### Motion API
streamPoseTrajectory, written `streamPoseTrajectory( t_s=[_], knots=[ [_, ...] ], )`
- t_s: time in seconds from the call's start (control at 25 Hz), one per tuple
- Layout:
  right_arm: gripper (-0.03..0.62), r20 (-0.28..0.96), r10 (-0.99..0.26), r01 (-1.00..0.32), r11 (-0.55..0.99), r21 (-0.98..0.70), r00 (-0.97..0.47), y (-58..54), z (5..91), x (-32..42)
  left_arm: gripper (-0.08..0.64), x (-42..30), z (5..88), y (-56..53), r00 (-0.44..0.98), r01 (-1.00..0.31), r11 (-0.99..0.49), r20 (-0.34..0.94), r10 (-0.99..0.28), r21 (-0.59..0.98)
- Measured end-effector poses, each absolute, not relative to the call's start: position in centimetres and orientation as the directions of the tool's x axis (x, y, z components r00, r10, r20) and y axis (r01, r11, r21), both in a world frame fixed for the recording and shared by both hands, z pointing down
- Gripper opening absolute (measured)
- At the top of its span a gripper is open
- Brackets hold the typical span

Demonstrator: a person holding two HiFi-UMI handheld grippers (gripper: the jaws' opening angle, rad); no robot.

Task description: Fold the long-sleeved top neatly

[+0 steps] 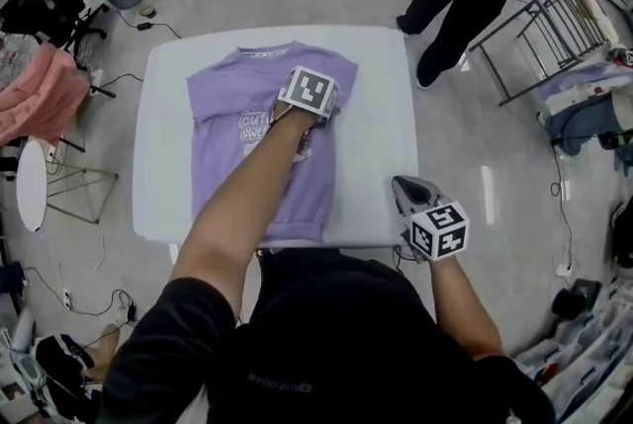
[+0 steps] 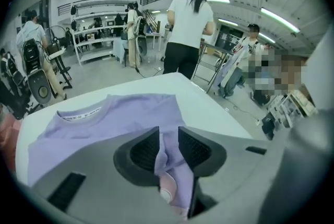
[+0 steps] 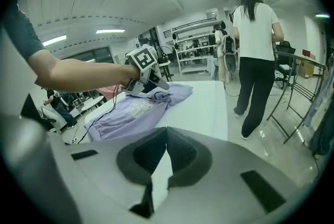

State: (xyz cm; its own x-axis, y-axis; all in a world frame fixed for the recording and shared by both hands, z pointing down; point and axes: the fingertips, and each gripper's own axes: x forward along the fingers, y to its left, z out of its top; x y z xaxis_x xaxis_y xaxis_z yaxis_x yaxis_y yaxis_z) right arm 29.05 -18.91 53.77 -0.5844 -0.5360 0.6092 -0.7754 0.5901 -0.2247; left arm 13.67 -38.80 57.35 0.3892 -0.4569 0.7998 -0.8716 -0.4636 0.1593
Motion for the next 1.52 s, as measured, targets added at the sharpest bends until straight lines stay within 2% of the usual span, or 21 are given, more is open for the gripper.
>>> streamPoseTrajectory(
  t_s=[0.2, 0.52, 0.76, 1.24, 1.36, 1.48, 1.52],
  knots=[
    [0.005, 0.577, -0.491, -0.706, 0.672, -0.226, -0.652, -19.6, 53.3, 26.0, 0.101, 11.0, 52.7, -35.8, 0.408, -0.870, -0.471, 0.746, -0.527, 0.143],
    [0.005, 0.579, -0.406, -0.578, 0.803, -0.143, -0.707, -17.1, 52.8, 19.1, 0.096, 1.2, 50.1, -27.3, 0.361, -0.901, -0.423, 0.708, -0.607, 0.096],
    [0.005, 0.618, -0.398, -0.548, 0.834, -0.063, -0.678, -14.3, 53.4, 16.3, 0.009, -5.4, 50.7, -19.0, 0.321, -0.912, -0.408, 0.705, -0.632, 0.049],
    [0.006, 0.681, -0.450, -0.543, 0.835, 0.091, -0.578, -6.7, 54.7, 11.5, 0.007, -11.5, 52.7, -5.9, 0.336, -0.882, -0.471, 0.706, -0.624, 0.004],
    [0.008, 0.728, -0.467, -0.431, 0.865, 0.258, -0.502, -5.0, 56.7, 10.9, 0.008, -11.7, 55.8, -2.9, 0.312, -0.804, -0.583, 0.750, -0.583, -0.119],
    [0.056, 0.778, -0.467, -0.249, 0.884, 0.397, -0.420, -3.4, 59.1, 10.6, 0.018, -11.3, 58.5, -0.4, 0.282, -0.650, -0.714, 0.791, -0.543, -0.259],
    [0.073, 0.793, -0.466, -0.202, 0.885, 0.420, -0.393, -3.1, 59.8, 10.8, 0.056, -11.3, 59.3, 0.3, 0.273, -0.606, -0.744, 0.805, -0.527, -0.282]
  ],
)
